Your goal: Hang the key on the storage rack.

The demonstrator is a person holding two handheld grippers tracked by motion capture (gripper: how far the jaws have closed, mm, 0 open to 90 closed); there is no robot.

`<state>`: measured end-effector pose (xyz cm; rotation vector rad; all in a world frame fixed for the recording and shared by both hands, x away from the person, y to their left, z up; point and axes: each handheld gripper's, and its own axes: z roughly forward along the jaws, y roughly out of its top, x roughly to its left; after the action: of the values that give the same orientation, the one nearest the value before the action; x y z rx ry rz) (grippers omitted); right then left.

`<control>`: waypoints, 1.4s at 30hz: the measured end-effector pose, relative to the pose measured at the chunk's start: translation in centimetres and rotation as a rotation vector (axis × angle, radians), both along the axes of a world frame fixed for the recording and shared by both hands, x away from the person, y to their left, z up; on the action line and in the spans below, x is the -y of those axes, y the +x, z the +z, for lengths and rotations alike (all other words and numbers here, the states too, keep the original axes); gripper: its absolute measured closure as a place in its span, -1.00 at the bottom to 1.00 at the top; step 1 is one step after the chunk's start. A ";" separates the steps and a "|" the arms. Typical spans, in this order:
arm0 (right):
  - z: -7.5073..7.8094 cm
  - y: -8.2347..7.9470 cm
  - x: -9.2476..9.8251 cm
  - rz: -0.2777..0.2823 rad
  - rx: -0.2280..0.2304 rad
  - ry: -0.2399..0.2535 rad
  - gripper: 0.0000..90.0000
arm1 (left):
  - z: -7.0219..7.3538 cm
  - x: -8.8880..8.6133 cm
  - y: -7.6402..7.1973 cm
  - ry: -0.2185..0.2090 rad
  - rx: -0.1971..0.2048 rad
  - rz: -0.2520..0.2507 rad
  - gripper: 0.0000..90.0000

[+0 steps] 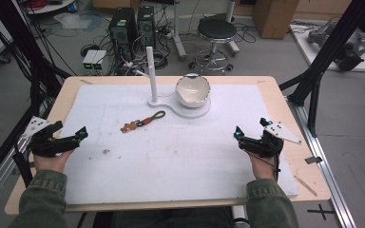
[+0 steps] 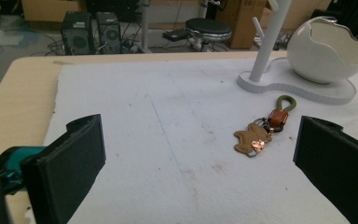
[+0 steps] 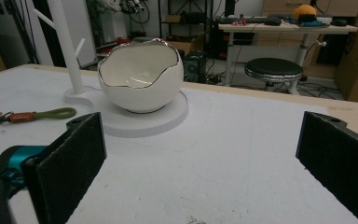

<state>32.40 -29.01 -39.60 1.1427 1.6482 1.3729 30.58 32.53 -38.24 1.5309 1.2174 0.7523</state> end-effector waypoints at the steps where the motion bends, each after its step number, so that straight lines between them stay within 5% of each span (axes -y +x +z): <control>1: 0.0 0.0 0.0 -0.001 0.001 -0.001 -0.99 | 0.4 0.2 0.1 0.028 0.000 -0.006 -0.94; 10: 0.0 -0.1 0.0 -0.002 -0.002 0.004 -0.99 | 1.6 0.6 1.0 0.035 -0.012 -0.048 -0.94; 14: 0.0 -0.1 0.0 -0.001 -0.003 0.006 -0.99 | 2.9 1.5 2.0 0.079 -0.028 -0.096 -0.94; 24: 0.0 -0.1 0.1 -0.001 -0.009 0.013 -0.99 | 4.9 3.4 3.7 0.116 -0.043 -0.166 -0.94; 31: 0.0 -0.2 0.2 0.001 -0.027 0.033 -0.99 | 5.3 4.0 4.5 0.143 -0.054 -0.178 -0.94; 42: 0.0 -0.1 0.3 -0.005 -0.038 0.044 -0.99 | 5.9 5.3 6.5 0.198 -0.124 -0.234 -0.94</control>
<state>32.28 -29.35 -39.61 1.2046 1.6477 1.3985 37.10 27.22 -32.39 1.8698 1.0519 0.6449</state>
